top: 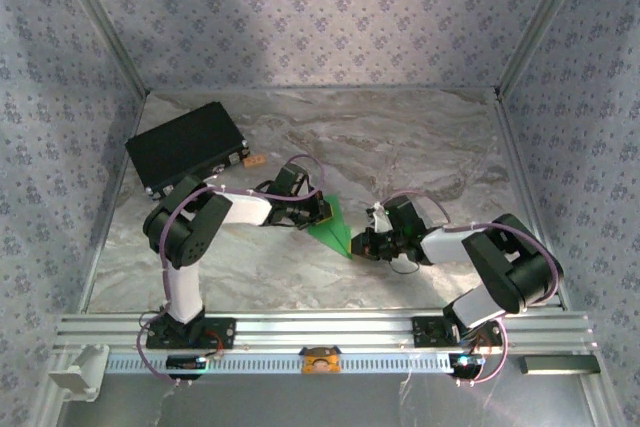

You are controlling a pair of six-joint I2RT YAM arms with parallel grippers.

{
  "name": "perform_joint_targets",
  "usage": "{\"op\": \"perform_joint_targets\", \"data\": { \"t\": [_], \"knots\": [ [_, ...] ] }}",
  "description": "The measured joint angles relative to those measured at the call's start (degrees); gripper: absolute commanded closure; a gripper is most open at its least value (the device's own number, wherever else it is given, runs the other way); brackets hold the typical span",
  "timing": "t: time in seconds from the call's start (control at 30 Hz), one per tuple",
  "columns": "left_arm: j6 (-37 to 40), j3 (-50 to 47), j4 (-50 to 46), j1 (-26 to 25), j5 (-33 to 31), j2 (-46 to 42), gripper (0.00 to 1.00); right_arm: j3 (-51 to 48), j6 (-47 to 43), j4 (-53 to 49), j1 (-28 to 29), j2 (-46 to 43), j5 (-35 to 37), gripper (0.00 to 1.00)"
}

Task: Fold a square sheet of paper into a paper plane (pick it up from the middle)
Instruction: Fourth fold the wing at the center of the table.

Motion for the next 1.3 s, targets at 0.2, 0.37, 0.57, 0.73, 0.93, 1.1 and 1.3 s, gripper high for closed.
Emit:
{"op": "perform_joint_targets", "data": {
  "t": [0.2, 0.37, 0.57, 0.73, 0.93, 1.1, 1.3],
  "knots": [
    [0.0, -0.3, 0.7, 0.0, 0.1, 0.0, 0.97, -0.2, 0.4, -1.3, 0.2, -1.5, 0.2, 0.85],
    [-0.2, -0.5, 1.0, 0.0, 0.1, 0.0, 0.98, -0.7, 0.3, -2.3, 0.4, -2.2, 0.7, 0.92],
    [-0.2, -0.6, 1.1, 0.1, 0.3, 0.0, 0.98, -0.8, 0.6, -1.9, 0.4, -1.8, 0.7, 0.88],
    [-0.2, -0.6, 1.3, 0.1, 0.3, 0.0, 0.98, -0.9, 0.8, -2.6, 0.7, -2.7, 1.2, 0.87],
    [-0.4, -1.1, 2.3, 0.1, 0.3, 0.0, 0.98, -1.0, 0.7, -3.2, 1.1, -3.1, 2.3, 0.93],
    [-0.4, -1.3, 2.6, 0.1, 0.3, 0.0, 0.98, -1.1, 0.8, -3.4, 1.3, -3.3, 2.7, 0.89],
    [-0.4, -1.3, 2.7, 0.1, 0.4, 0.0, 0.98, -1.3, 0.9, -3.3, 1.7, -3.6, 3.5, 0.92]
  ]
}}
